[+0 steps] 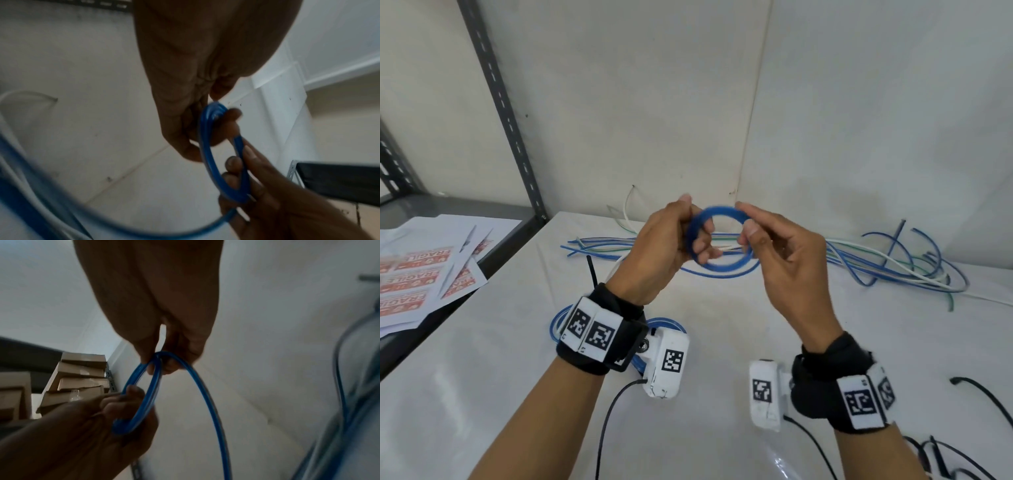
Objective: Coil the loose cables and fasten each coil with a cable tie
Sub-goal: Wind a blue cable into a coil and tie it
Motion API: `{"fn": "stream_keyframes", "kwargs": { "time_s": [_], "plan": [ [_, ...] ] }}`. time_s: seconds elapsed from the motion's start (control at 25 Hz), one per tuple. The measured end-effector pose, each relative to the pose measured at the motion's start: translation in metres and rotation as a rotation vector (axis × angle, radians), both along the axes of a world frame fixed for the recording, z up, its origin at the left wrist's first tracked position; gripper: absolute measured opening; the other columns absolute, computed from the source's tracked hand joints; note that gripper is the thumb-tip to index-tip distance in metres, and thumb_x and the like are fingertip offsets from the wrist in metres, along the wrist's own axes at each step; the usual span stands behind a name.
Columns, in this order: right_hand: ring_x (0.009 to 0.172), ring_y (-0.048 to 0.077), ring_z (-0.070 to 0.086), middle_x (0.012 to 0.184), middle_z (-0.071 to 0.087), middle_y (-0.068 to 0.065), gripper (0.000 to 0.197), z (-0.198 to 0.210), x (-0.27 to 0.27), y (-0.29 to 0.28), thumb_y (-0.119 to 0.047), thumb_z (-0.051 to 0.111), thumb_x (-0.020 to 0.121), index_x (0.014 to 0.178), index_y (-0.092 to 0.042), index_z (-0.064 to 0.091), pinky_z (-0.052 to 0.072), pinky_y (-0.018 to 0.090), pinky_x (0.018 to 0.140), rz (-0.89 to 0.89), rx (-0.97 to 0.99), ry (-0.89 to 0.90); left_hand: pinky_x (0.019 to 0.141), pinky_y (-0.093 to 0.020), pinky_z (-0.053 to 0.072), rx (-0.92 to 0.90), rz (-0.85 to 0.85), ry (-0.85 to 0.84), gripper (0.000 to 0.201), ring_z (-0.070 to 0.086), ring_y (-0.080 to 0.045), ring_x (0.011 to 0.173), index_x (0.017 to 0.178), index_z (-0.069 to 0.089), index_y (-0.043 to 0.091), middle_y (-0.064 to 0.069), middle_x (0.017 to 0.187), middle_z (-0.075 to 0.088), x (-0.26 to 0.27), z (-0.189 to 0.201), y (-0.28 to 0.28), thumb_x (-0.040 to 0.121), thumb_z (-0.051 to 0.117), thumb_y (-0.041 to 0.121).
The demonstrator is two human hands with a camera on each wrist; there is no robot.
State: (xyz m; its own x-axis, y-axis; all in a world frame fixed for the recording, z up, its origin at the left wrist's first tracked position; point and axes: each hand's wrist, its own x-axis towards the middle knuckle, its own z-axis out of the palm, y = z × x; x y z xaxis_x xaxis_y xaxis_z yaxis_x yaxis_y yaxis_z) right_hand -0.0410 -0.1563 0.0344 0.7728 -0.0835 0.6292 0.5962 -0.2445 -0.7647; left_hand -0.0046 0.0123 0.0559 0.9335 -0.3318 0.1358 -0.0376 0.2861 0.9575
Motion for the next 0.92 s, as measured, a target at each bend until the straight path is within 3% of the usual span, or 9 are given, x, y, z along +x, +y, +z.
{"fn": "stream_keyframes", "kwargs": {
  "time_s": [0.12, 0.2, 0.28, 0.4, 0.56, 0.64, 0.76, 0.84, 0.92],
  "plan": [
    [0.089, 0.014, 0.067, 0.097, 0.072, -0.009, 0.026, 0.002, -0.002, -0.012, -0.013, 0.059, 0.102, 0.12, -0.024, 0.073, 0.054, 0.038, 0.077, 0.028, -0.283, 0.037, 0.07, -0.034, 0.055, 0.265, -0.093, -0.094, 0.05, 0.036, -0.014, 0.048, 0.073, 0.051, 0.01, 0.007, 0.053, 0.034, -0.007, -0.005, -0.006, 0.111, 0.031, 0.037],
    [0.089, 0.011, 0.07, 0.097, 0.074, -0.008, 0.025, 0.002, -0.003, -0.009, -0.012, 0.06, 0.101, 0.122, -0.021, 0.073, 0.055, 0.028, 0.074, 0.025, -0.215, 0.069, 0.065, -0.031, 0.049, 0.28, -0.042, -0.179, 0.047, 0.031, -0.011, 0.052, 0.071, 0.044, 0.015, 0.013, 0.057, 0.03, -0.01, -0.007, -0.01, 0.109, 0.032, 0.04],
    [0.084, 0.01, 0.072, 0.092, 0.076, -0.003, 0.024, 0.002, -0.003, -0.006, -0.013, 0.062, 0.1, 0.122, -0.018, 0.072, 0.053, 0.021, 0.065, -0.022, -0.043, 0.079, 0.06, -0.03, 0.043, 0.141, 0.052, -0.194, 0.046, 0.026, -0.013, 0.054, 0.07, 0.038, 0.018, 0.01, 0.059, 0.025, -0.007, -0.006, -0.008, 0.109, 0.032, 0.042],
    [0.083, 0.018, 0.075, 0.092, 0.077, 0.003, 0.024, -0.001, -0.005, 0.007, -0.014, 0.064, 0.099, 0.121, -0.016, 0.072, 0.053, 0.024, 0.052, -0.048, 0.109, 0.057, 0.054, -0.025, 0.038, -0.119, 0.15, -0.108, 0.047, 0.018, -0.013, 0.052, 0.07, 0.033, 0.019, 0.003, 0.064, 0.013, -0.002, 0.001, -0.003, 0.109, 0.029, 0.045],
    [0.09, 0.02, 0.074, 0.103, 0.077, 0.007, 0.028, -0.008, -0.01, 0.033, -0.018, 0.065, 0.096, 0.124, -0.017, 0.069, 0.055, 0.023, 0.051, -0.035, 0.251, 0.061, 0.051, -0.025, 0.036, -0.283, 0.22, -0.071, 0.047, 0.017, -0.012, 0.05, 0.07, 0.032, 0.018, 0.002, 0.063, 0.012, -0.007, -0.001, -0.012, 0.109, 0.026, 0.044],
    [0.087, 0.019, 0.073, 0.098, 0.077, 0.005, 0.027, -0.005, -0.009, 0.03, -0.016, 0.065, 0.097, 0.124, -0.015, 0.07, 0.054, 0.023, 0.051, -0.048, 0.25, 0.038, 0.055, -0.027, 0.04, -0.314, 0.183, -0.04, 0.048, 0.02, -0.011, 0.049, 0.071, 0.037, 0.016, 0.005, 0.057, 0.018, -0.007, -0.004, -0.015, 0.11, 0.027, 0.043],
    [0.076, 0.013, 0.069, 0.088, 0.076, -0.001, 0.022, 0.003, -0.006, 0.004, -0.014, 0.063, 0.099, 0.12, -0.018, 0.072, 0.051, 0.023, 0.052, -0.03, 0.128, 0.041, 0.066, -0.034, 0.053, -0.166, 0.055, 0.019, 0.05, 0.034, -0.016, 0.046, 0.073, 0.05, 0.009, 0.002, 0.052, 0.03, -0.003, -0.002, -0.009, 0.11, 0.032, 0.037],
    [0.071, 0.009, 0.065, 0.086, 0.074, -0.007, 0.02, 0.009, -0.007, -0.013, -0.016, 0.064, 0.099, 0.116, -0.018, 0.075, 0.048, 0.018, 0.057, 0.015, -0.06, 0.081, 0.074, -0.036, 0.057, 0.103, -0.018, -0.068, 0.048, 0.037, -0.016, 0.048, 0.074, 0.053, 0.007, 0.001, 0.054, 0.033, -0.004, -0.005, -0.006, 0.109, 0.038, 0.036],
    [0.072, 0.01, 0.066, 0.086, 0.074, -0.008, 0.021, 0.011, -0.009, -0.02, -0.016, 0.064, 0.099, 0.116, -0.019, 0.076, 0.048, 0.016, 0.058, 0.053, -0.175, 0.136, 0.072, -0.035, 0.056, 0.259, -0.043, -0.179, 0.045, 0.033, -0.013, 0.051, 0.071, 0.051, 0.013, 0.004, 0.059, 0.031, -0.009, -0.008, -0.007, 0.108, 0.04, 0.038]
  ]
}}
